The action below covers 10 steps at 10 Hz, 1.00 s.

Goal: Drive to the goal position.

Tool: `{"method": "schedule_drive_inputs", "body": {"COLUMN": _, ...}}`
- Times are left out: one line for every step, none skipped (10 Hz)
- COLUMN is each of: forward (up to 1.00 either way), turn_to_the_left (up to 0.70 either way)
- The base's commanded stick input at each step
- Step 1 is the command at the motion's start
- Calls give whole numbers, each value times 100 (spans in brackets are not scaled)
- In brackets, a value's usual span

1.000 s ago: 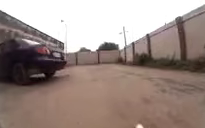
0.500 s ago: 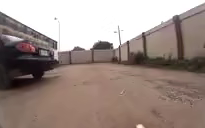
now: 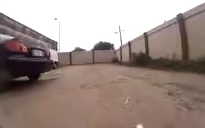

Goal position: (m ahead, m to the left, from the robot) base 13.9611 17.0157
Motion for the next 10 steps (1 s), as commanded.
{"method": "schedule_drive_inputs", "body": {"forward": 70, "turn_to_the_left": 0}}
{"method": "schedule_drive_inputs", "body": {"forward": 70, "turn_to_the_left": 0}}
{"method": "schedule_drive_inputs", "body": {"forward": 70, "turn_to_the_left": 0}}
{"method": "schedule_drive_inputs", "body": {"forward": 70, "turn_to_the_left": 0}}
{"method": "schedule_drive_inputs", "body": {"forward": 70, "turn_to_the_left": 0}}
{"method": "schedule_drive_inputs", "body": {"forward": 70, "turn_to_the_left": 0}}
{"method": "schedule_drive_inputs", "body": {"forward": 70, "turn_to_the_left": 0}}
{"method": "schedule_drive_inputs", "body": {"forward": 70, "turn_to_the_left": 0}}
{"method": "schedule_drive_inputs", "body": {"forward": 70, "turn_to_the_left": 0}}
{"method": "schedule_drive_inputs", "body": {"forward": 70, "turn_to_the_left": 0}}
